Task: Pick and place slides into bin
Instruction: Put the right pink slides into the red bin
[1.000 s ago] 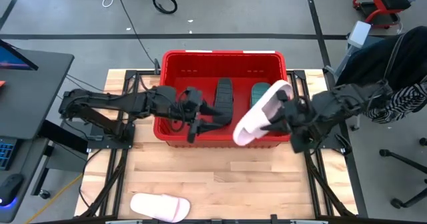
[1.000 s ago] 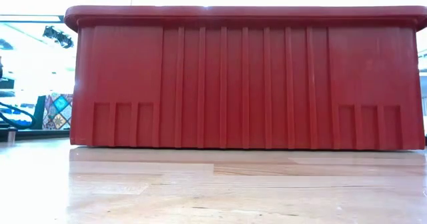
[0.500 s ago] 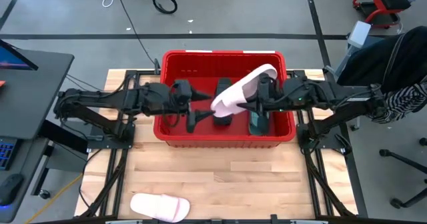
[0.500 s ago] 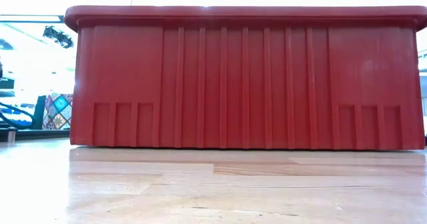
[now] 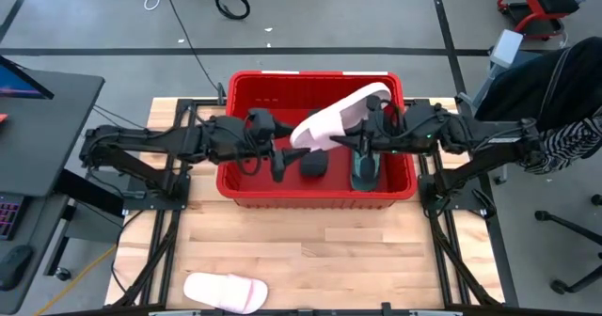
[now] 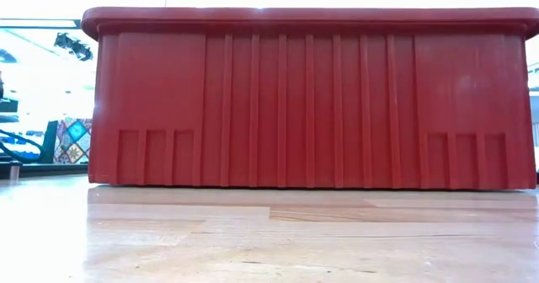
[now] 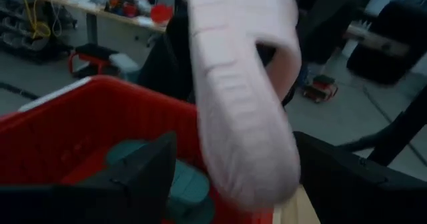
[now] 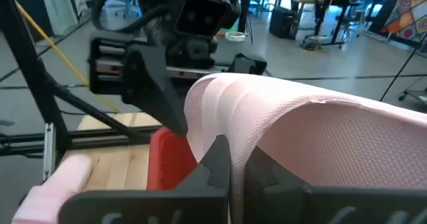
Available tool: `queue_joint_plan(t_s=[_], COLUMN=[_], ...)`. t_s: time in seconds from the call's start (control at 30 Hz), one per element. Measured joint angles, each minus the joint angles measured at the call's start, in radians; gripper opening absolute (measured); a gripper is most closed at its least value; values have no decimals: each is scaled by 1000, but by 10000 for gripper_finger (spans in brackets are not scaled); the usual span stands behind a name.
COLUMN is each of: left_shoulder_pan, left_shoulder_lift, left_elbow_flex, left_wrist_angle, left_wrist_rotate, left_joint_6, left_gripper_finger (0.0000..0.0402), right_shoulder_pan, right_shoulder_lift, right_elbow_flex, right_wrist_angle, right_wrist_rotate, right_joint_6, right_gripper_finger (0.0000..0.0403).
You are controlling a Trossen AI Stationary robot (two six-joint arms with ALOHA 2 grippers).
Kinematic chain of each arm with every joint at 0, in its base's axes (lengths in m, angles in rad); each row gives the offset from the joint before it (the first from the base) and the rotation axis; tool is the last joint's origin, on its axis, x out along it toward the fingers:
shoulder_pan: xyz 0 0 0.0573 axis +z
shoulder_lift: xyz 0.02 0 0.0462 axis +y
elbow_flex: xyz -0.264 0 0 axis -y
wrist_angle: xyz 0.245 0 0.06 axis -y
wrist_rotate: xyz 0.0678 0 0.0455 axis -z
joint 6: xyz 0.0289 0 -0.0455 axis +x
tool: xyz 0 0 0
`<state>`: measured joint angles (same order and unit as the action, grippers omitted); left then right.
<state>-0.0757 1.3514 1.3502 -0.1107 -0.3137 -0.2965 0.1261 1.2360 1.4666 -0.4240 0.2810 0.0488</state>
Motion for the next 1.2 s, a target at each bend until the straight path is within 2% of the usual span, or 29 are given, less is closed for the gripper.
queue_joint_plan(t_s=[0.17, 0.3, 0.5, 0.7, 0.87, 1.03, 1.2], left_shoulder_pan=[0, 1, 0, 1, 15, 62, 182], left_shoulder_lift=[36, 43, 42, 42, 26, -38, -124], left_elbow_flex=[0, 0, 0, 0, 0, 0, 0], left_wrist_angle=[93, 98, 101, 100, 70, -119, -329], left_wrist_rotate=[-33, -71, -118, -143, -142, -121, 34], left_joint_6=[5, 5, 15, 27, 28, -32, -94], left_gripper_finger=[285, 247, 160, 39, 39, 39, 39], right_shoulder_pan=[0, 0, 1, 1, 0, 0, 1], right_shoulder_lift=[14, 16, 14, 14, 12, -20, -74], right_elbow_flex=[0, 0, 0, 0, 0, 0, 0], right_wrist_angle=[1, 3, 10, 7, -31, -185, -353], right_wrist_rotate=[67, 134, 144, 135, 96, -18, -117], right_joint_6=[2, 34, 37, 63, 119, 259, 375], right_gripper_finger=[9, 9, 9, 29, 73, 146, 207])
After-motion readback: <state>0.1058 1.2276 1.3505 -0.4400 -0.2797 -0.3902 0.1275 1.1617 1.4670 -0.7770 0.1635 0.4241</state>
